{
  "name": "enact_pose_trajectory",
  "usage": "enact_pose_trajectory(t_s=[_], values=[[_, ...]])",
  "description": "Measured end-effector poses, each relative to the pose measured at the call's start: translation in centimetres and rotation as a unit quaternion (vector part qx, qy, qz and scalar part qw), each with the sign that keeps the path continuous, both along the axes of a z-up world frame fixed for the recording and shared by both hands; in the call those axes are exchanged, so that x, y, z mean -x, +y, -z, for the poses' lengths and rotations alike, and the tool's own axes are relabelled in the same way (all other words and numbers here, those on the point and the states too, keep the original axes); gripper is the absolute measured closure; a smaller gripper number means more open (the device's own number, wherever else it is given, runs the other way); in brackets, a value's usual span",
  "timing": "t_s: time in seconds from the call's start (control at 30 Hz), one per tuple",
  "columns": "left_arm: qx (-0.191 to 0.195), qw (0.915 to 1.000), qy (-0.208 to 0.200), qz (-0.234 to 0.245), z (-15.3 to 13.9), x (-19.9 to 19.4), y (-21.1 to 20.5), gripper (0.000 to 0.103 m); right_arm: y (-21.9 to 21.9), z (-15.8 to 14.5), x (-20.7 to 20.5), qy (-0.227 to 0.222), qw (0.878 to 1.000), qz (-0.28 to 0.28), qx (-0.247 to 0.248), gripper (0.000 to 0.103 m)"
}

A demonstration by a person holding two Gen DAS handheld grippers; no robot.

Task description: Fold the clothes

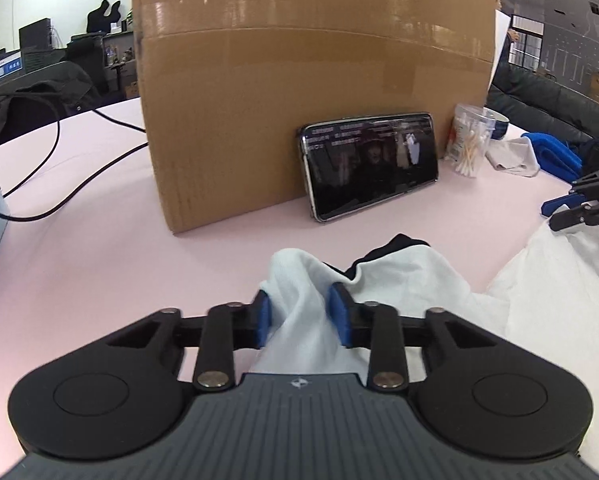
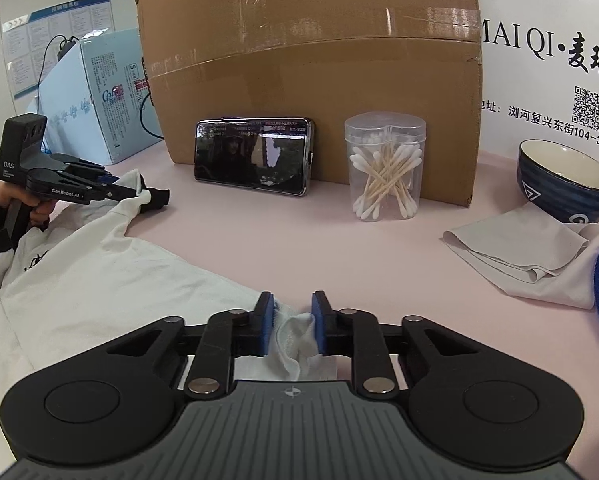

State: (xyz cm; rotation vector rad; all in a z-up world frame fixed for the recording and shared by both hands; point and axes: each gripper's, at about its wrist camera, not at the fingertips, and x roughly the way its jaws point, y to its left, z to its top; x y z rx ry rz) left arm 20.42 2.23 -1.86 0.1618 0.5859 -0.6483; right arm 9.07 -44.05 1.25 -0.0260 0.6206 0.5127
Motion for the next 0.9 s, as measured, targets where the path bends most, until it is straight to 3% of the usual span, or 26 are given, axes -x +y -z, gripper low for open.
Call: enact_pose_trajectory(t_s=[0.17,0.33,0.4,0.5,0.6,0.67,0.8,0.87,0.9], values=[[0.072,0.9958,-0.056,0.013,-3.2,2.7,2.6,0.088,-0.2,-1.1,1.3,-0.032,0.999,-0.006,-0.009,0.093],[0.117,0.9836,-0.129,0.047,-6.4,8.4,4.8,0.088,-0.5,-3.3,3.9,-0.071,0.997,-0.018,-0.023,0.093],[0.114,0.9773,-0.161,0.076,-6.8,11.4,5.4,0.088,-0.6,-3.9,5.0,-0.081,0.996,-0.025,-0.025,0.093],[0.094,0.9731,-0.171,0.122,-6.4,15.0,5.7,0.087,-0.8,-4.0,7.0,-0.083,0.995,-0.045,-0.032,0.092],[0.052,0.9756,-0.143,0.158,-5.1,17.9,5.6,0.085,-0.7,-3.4,9.1,-0.069,0.995,-0.068,-0.028,0.089],[0.022,0.9764,-0.121,0.178,-3.9,19.3,5.2,0.085,-0.5,-2.8,10.3,-0.059,0.995,-0.081,-0.017,0.081],[-0.026,0.9822,-0.097,0.159,-2.1,20.5,5.0,0.084,-0.3,-1.8,11.6,-0.043,0.996,-0.080,0.012,0.071],[-0.027,0.9851,-0.095,0.141,-2.1,20.8,5.5,0.080,-0.4,-1.9,12.1,-0.049,0.996,-0.066,0.014,0.052],[-0.026,0.9853,-0.099,0.137,-2.3,21.0,5.8,0.072,-0.6,-2.1,12.4,-0.055,0.997,-0.063,0.009,0.046]])
